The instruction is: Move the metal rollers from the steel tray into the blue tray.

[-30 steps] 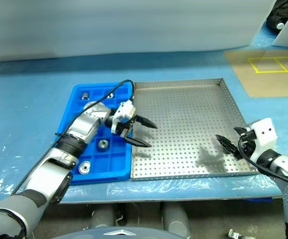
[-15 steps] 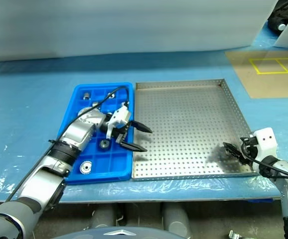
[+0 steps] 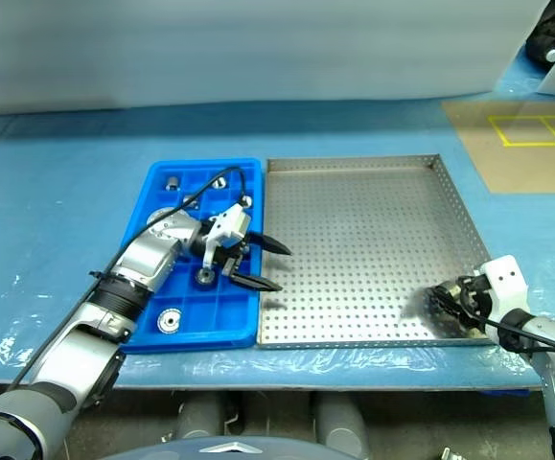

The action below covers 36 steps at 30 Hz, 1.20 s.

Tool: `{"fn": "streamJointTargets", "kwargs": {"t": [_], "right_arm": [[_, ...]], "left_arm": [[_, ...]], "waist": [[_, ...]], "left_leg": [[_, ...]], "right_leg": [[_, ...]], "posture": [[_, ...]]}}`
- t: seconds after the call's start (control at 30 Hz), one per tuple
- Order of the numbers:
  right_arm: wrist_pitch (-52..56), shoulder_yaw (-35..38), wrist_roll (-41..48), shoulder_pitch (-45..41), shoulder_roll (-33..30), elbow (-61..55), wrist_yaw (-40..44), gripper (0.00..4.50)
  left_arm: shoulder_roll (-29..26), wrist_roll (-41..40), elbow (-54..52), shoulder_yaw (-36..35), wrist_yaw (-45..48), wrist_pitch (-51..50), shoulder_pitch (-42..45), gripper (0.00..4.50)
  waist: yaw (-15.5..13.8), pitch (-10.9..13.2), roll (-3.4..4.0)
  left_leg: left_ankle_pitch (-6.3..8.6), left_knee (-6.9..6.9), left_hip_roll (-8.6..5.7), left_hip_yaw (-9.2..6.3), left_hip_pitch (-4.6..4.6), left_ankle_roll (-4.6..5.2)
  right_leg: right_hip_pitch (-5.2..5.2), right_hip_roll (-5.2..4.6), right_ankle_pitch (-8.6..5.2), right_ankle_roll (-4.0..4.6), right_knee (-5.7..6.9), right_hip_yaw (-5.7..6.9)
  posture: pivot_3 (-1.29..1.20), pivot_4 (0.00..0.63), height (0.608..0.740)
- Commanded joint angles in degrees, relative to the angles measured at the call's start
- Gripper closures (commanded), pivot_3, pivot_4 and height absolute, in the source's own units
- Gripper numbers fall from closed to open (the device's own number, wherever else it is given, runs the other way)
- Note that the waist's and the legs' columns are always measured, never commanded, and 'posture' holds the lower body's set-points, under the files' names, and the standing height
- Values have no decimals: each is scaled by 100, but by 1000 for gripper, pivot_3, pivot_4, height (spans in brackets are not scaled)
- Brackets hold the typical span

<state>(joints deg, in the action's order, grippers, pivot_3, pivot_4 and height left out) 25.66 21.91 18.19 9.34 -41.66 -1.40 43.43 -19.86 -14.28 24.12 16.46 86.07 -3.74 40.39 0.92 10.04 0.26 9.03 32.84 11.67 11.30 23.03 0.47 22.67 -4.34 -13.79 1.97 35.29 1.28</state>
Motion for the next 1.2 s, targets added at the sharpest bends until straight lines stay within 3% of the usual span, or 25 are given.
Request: {"fn": "streamJointTargets", "kwargs": {"t": [0.03, 0.2, 0.53, 0.7, 0.87, 1.03, 1.2], "right_arm": [[-6, -98, -55, 126, 9, 72, 8, 1653], [-193, -210, -146, -70, 45, 115, -83, 3218], [227, -545, 78, -790, 35, -566, -131, 3251], [986, -1225, 774, -1895, 35, -1468, 351, 3251], [1310, -2222, 950, -2935, 253, -1526, 861, 3251], [837, -3384, 591, -3887, 827, -797, 1576, 3251], [630, -3903, 602, -4283, 1121, -360, 2334, 3251]], "left_arm": [[-22, -43, -114, -87, 1, 50, 46, 813], [-29, -24, -63, -89, -4, 73, 84, 813], [-420, -169, -423, -282, 73, -94, 43, 813], [-914, -319, -701, -573, 110, -319, 97, 813], [-1433, -422, -1117, -796, 38, -598, -126, 813], [-2152, -737, -2549, -1207, -262, -1278, -1143, 813], [-2732, -1190, -3907, -1698, -589, -1932, -2216, 813]], "waist": [[-13, 0, 0], [-11, -5, -10], [34, -7, -12], [34, -2, 7], [-147, -2, 8], [-285, 0, 9], [-514, 4, 5]], "left_leg": [[0, 0, 0, 0, 0, 0], [0, 2, -2, 0, -6, 0], [0, -6, 0, -3, -12, -2], [-7, -17, 6, -8, 2, -9], [-18, -42, 11, 2, -2, -27], [-26, -57, 10, -6, 15, -41], [-31, -69, 13, -5, 18, -52]], "right_leg": [[0, 0, 0, 0, 0, 0], [-7, -2, 0, 0, -1, 0], [2, -2, 1, -1, 0, -6], [44, 5, 1, 0, 24, -17], [46, 8, -2, 6, 23, -5], [72, 5, -4, 9, 27, -4], [76, 6, -9, 16, 28, 7]], "posture": [[-396, 150, 740], [-391, 150, 740], [-346, 150, 740], [-282, 150, 740], [-173, 150, 740], [-23, 150, 740], [107, 150, 740]]}}
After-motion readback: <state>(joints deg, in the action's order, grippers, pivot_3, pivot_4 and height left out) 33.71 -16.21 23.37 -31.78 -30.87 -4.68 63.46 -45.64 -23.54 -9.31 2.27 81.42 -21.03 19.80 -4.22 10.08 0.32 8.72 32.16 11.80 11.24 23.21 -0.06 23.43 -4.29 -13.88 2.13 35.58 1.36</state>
